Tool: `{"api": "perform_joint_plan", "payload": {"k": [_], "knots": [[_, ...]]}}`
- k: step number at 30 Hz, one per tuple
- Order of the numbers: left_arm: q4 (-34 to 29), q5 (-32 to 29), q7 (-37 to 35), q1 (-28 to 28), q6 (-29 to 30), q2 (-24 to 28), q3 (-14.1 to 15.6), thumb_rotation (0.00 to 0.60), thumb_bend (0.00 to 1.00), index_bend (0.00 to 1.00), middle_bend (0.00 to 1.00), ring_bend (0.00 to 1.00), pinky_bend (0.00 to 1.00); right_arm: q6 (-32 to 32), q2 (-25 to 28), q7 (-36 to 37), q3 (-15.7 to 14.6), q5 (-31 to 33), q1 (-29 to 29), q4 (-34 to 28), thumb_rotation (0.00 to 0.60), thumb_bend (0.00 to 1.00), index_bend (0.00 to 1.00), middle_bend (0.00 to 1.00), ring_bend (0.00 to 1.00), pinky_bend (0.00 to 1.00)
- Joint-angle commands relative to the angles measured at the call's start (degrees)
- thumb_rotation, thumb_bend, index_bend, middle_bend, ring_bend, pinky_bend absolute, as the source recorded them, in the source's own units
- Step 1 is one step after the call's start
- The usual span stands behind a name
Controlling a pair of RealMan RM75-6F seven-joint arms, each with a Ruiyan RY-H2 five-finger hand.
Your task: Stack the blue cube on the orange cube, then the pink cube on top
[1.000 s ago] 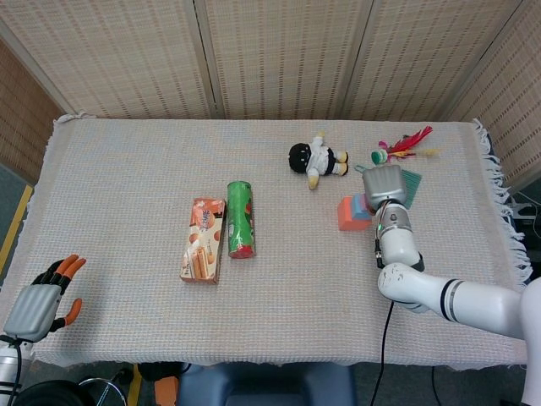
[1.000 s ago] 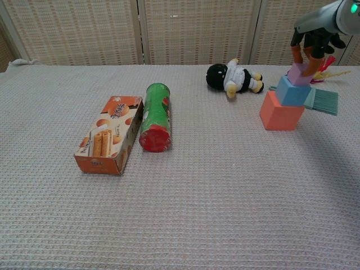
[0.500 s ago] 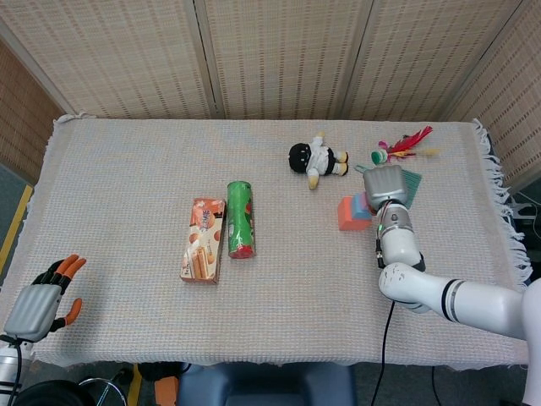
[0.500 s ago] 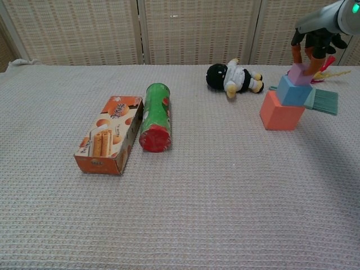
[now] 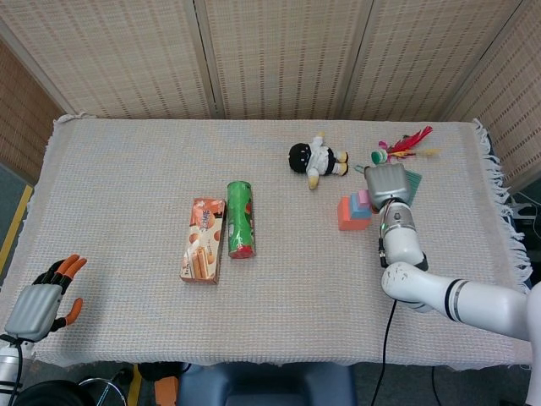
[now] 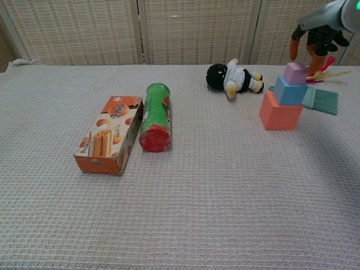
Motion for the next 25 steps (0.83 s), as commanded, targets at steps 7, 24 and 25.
{"api": "perform_joint_plan", "payload": {"k": [7, 24, 25], "knots": [[0.46, 0.31, -0.88, 0.71, 2.26, -0.02, -0.60, 0.600, 0.48, 0.09, 0.04, 0.08, 0.25, 8.51, 6.98, 22.50, 1.91, -26.29, -13.95, -11.45, 0.600, 0.17, 0.01, 0.25, 0.33, 0.47], [8.20, 6.00, -3.28, 1.34, 10.69, -6.15, -2.17, 0.600, 0.48, 0.02, 0.00, 0.00, 0.22, 45.96, -4.12, 47.78, -18.41, -82.28, -55.01, 3.38, 0.600, 0.17, 0.00, 0.00, 0.00, 0.03], [8.26, 5.95, -2.89, 1.25, 10.33, -6.27, -2.05, 0.600, 0.48, 0.02, 0.00, 0.00, 0.22, 45.59, -3.47, 47.91, -17.85, -82.02, -55.36, 2.66, 0.600, 0.17, 0.00, 0.00, 0.00, 0.03]]}}
